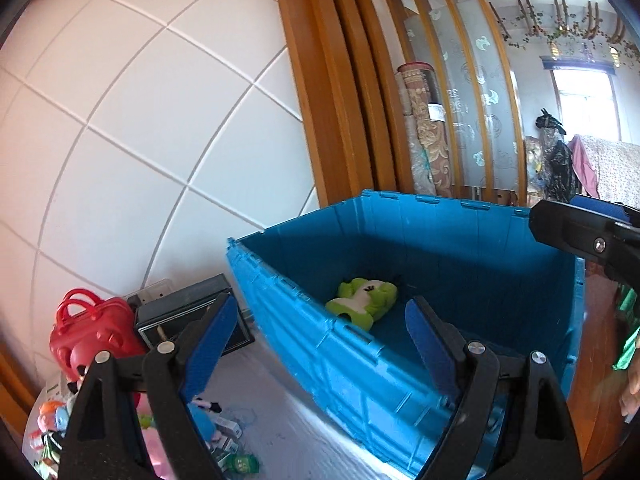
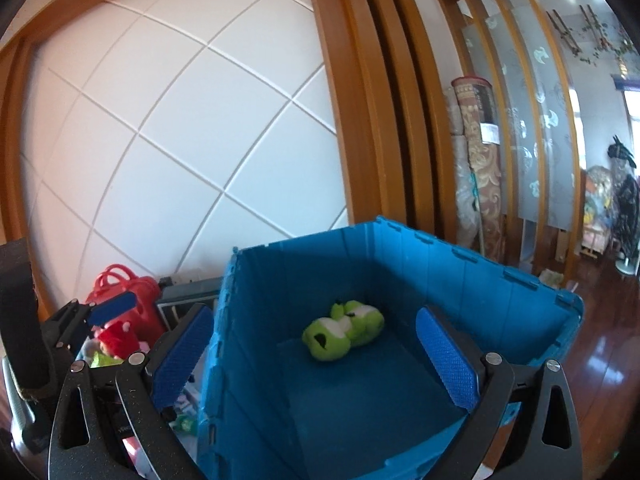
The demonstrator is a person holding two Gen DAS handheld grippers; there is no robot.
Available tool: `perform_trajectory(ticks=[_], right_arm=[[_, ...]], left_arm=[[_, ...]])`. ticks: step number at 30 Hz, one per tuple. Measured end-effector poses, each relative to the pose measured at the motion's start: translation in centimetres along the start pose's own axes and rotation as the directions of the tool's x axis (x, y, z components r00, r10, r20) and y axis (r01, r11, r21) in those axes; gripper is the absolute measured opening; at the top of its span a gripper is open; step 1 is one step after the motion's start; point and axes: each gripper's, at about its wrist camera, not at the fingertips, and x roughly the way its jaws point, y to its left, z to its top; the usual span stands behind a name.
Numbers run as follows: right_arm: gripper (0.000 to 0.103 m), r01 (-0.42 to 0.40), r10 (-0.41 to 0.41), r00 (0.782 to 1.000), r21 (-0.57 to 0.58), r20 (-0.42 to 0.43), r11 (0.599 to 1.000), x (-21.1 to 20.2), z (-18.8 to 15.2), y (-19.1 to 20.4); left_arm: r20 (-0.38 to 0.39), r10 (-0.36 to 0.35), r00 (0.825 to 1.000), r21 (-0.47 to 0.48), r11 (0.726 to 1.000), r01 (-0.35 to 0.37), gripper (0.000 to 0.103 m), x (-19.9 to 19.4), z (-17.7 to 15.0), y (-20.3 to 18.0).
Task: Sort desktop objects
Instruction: 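Move both grippers back over the heap of items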
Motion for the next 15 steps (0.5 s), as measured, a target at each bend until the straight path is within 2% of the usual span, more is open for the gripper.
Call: perform_trajectory(ticks=[6, 10, 15], right_arm=[[0.103, -0.127, 0.126, 0.992, -0.047, -0.013, 0.991, 0.3, -1.9, 4.0], [0.103, -0.192, 0.19, 0.981, -0.069, -0.039, 0.979, 0.9, -2.4, 7.4], [0.103, -0.257, 0.25, 0.965, -0.096, -0.083, 0.962, 1.7, -3.6, 12.7]], left_arm=[[-0.024, 0.133, 0.991, -0.082, 0.987, -0.135, 0.086, -3.2, -4.3, 5.0], [-0.06, 0.199, 0.978, -0.111, 0.972, -0.205, 0.086, -5.1, -6.9, 8.5], [-0.095, 0.283, 0.954, -0.117, 0.949, -0.293, 0.086, -8.1, -10.4, 13.4]])
